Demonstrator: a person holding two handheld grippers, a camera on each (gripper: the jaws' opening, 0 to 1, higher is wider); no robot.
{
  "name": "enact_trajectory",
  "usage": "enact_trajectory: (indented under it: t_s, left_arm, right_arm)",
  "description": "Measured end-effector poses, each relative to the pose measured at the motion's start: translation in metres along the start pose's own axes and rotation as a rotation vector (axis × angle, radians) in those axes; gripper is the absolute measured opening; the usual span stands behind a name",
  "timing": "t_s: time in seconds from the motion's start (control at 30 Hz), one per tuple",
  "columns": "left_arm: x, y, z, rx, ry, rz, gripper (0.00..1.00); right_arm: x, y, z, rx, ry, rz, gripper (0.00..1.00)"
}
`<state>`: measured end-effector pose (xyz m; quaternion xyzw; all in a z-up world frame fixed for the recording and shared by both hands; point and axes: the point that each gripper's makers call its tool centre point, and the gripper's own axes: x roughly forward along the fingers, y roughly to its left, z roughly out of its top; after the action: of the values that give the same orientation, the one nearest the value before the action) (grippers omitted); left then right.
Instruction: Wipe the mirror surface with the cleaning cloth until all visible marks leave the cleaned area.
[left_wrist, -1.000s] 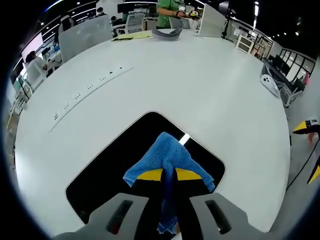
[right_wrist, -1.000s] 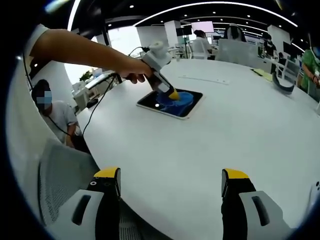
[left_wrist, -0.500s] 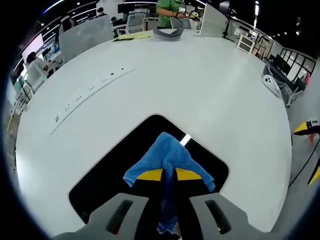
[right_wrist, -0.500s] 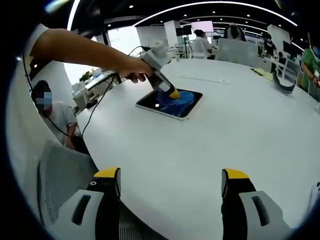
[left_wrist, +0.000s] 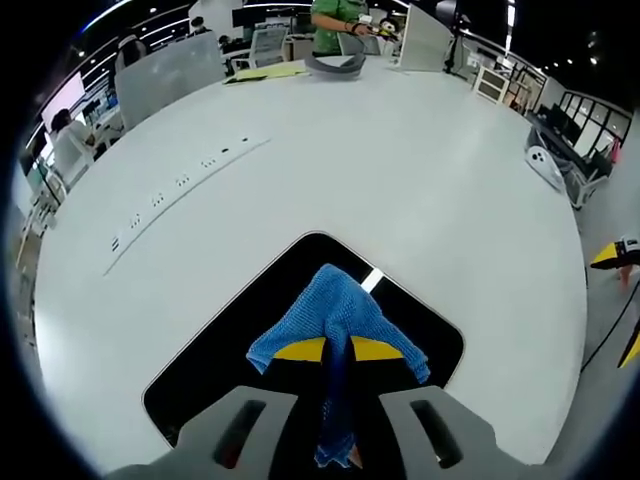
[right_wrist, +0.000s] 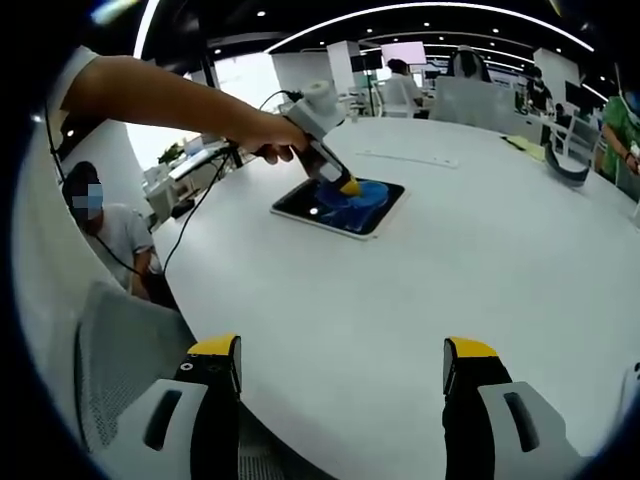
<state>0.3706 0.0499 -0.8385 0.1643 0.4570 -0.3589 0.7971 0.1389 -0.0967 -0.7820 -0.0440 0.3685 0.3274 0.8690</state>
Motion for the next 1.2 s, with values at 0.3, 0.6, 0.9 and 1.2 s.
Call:
enact_trajectory:
  t_s: [0.3,0.6,0.9,1.2]
  left_arm:
    - [0.002,0.003,0.002,0.001,0.001,0.003,0.06]
    - [0.003,0.006,0.004,0.002,-0.002,0.007,0.06]
    - [0.004,0.009,0.007,0.005,-0.002,0.005,0.06]
    - [0.006,0.011,0.009,0.005,0.001,0.006,0.06]
  right_arm:
    - [-0.001,0.000,-0.004,0.008,0.002,-0.003,0.82]
    - [0.000,-0.001,-0.001,0.004,-0.004,-0.003,0.82]
    - [0.000,-0.003,0.005,0.011,-0.016,-0.005,0.82]
    - [0.002,-0.003,0.003,0.010,-0.007,-0.004,0.82]
